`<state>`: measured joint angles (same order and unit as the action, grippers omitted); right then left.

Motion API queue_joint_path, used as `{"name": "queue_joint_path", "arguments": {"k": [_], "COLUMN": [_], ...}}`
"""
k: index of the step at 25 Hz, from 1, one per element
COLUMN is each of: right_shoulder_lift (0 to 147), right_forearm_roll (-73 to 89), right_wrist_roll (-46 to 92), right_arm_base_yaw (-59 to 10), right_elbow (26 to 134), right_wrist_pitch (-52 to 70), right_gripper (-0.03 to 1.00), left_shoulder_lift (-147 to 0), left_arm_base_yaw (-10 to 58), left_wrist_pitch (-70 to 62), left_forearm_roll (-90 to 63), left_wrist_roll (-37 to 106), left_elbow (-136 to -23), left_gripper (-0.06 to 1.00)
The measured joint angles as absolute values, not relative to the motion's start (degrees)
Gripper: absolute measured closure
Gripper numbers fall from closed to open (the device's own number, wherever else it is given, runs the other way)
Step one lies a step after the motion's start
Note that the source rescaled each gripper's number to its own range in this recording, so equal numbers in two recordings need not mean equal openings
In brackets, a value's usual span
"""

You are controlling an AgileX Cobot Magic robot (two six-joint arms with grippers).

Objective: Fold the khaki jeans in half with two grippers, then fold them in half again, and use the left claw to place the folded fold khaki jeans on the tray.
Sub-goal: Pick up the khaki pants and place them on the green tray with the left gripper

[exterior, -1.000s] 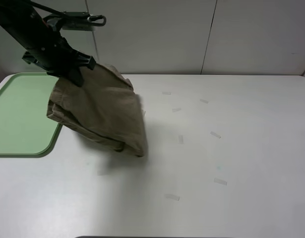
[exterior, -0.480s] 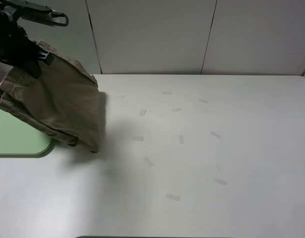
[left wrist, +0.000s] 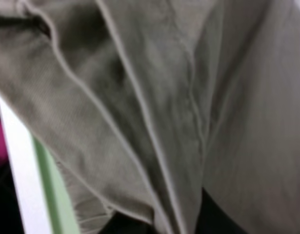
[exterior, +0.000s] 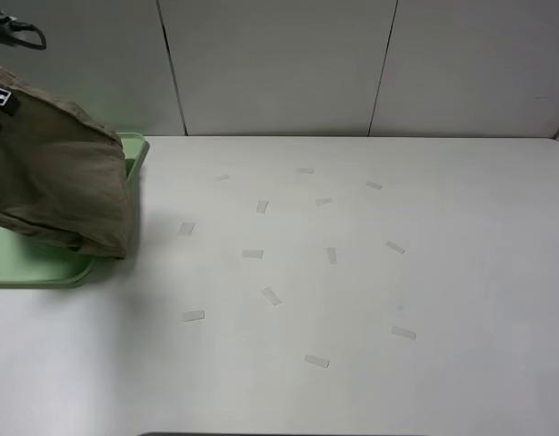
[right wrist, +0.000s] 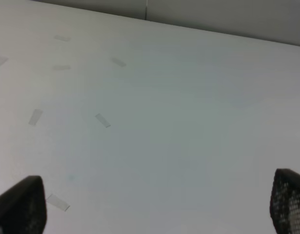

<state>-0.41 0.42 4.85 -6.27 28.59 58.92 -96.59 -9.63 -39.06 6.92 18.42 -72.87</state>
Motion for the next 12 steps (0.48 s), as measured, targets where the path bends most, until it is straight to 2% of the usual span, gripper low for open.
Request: {"name": "queue_joint_path", "arguments": {"k": [12], "right_shoulder_lift": [-0.41], "right_forearm_roll": [0.42], "right_wrist_roll": [4.85], "right_arm_base_yaw": [-6.27], "right_elbow": [28.59], "right_wrist_pitch": [58.92], "right_gripper": [-0.03], "left_shoulder_lift": [-105.18], "left_arm_base_yaw": [-10.85], "left_wrist_pitch": [-27.78], "left_forearm_roll": [9.84], "left_wrist_roll": [32.17], "left_elbow": [-72.87], "left_gripper": [0.94]}}
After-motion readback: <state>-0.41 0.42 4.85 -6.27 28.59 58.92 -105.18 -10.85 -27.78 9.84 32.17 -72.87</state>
